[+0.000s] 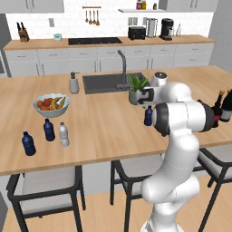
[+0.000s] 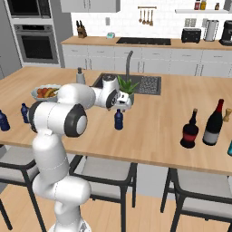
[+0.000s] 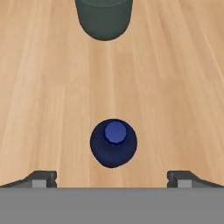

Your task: Move the plastic bottles in the middle to the plastics group, and the glass bottles in the middle to the glass group.

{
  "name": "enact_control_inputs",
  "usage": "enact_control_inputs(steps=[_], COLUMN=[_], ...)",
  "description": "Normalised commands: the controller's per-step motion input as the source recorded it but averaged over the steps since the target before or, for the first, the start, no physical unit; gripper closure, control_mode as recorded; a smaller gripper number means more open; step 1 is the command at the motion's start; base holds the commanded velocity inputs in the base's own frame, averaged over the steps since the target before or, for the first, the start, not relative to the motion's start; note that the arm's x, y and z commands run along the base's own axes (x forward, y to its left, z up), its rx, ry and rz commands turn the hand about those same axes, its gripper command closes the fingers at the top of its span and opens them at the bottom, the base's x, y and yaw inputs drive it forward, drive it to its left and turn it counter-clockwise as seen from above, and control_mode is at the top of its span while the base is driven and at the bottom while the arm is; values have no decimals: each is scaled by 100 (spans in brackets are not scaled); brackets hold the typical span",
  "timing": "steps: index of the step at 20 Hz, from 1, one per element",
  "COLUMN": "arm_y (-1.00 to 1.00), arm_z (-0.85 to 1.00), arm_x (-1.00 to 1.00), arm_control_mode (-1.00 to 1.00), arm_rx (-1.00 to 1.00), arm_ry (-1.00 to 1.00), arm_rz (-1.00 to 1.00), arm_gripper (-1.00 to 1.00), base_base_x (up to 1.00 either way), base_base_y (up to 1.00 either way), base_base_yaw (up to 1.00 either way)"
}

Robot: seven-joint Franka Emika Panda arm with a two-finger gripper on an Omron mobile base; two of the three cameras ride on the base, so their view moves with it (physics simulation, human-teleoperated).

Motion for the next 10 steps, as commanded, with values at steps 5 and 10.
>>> enact_control_inputs(steps=[5, 10], arm_y=[-1, 0], arm_z=[-7, -39], arm_x=[1, 25], arm_control_mode=[-100, -100], arm_rx=[0, 0], arm_ry=[0, 0], arm_rz=[0, 1], arm_gripper=[-100, -100], base_base_x=[0, 0], base_base_y=[0, 0], base_base_yaw=[0, 0])
